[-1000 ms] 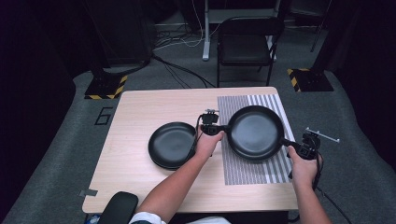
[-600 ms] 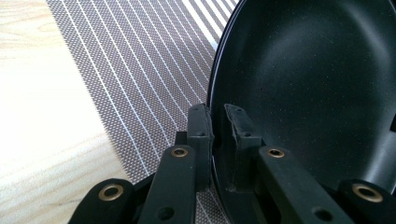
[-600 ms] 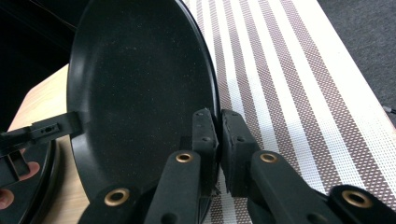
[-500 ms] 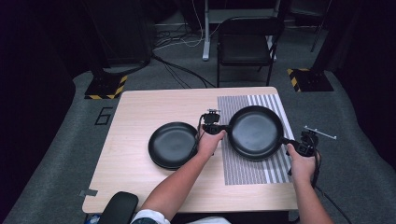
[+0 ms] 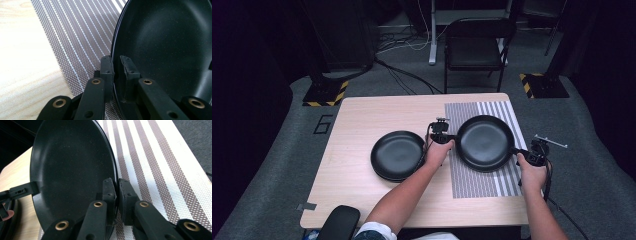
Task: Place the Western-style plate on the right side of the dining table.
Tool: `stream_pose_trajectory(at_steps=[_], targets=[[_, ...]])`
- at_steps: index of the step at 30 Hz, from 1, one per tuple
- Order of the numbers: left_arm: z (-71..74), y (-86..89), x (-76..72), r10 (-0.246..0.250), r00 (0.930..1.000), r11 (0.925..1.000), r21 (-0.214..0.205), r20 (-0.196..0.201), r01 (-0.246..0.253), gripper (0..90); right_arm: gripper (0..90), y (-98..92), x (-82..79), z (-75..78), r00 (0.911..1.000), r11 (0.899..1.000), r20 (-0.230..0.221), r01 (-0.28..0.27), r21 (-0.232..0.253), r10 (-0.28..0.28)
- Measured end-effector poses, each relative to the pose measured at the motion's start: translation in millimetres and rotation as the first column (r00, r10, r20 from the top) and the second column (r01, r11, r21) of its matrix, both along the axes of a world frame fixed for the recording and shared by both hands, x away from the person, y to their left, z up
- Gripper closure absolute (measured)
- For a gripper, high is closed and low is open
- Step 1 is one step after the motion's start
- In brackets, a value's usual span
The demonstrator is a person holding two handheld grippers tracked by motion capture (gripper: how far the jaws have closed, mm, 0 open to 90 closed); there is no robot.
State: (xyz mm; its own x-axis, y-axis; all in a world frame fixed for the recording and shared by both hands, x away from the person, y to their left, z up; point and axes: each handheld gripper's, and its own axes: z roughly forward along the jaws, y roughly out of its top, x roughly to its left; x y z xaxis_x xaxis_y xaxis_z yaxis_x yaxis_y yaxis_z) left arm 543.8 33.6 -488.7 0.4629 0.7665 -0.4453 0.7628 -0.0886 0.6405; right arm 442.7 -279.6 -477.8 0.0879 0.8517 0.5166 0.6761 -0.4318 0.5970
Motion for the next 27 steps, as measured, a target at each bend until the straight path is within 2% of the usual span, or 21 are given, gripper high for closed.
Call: stream_pose_trajectory(at_steps=[9,27], targets=[[-1.8,-3.9,3.1,0.003,1.0,0.9998,0.019,-0.007,-0.003,81.3,84.1,-1.4,4.2,-3.9,1.0,1.0,-0.004,0.0,-0.015,0.0],[-2.8,-9.0,7.3,0.012,0.9998,0.9989,0.046,-0.013,-0.012,80.3,83.6,-3.7,10.0,-9.8,0.9995,1.0,-0.014,0.027,0.008,-0.027]])
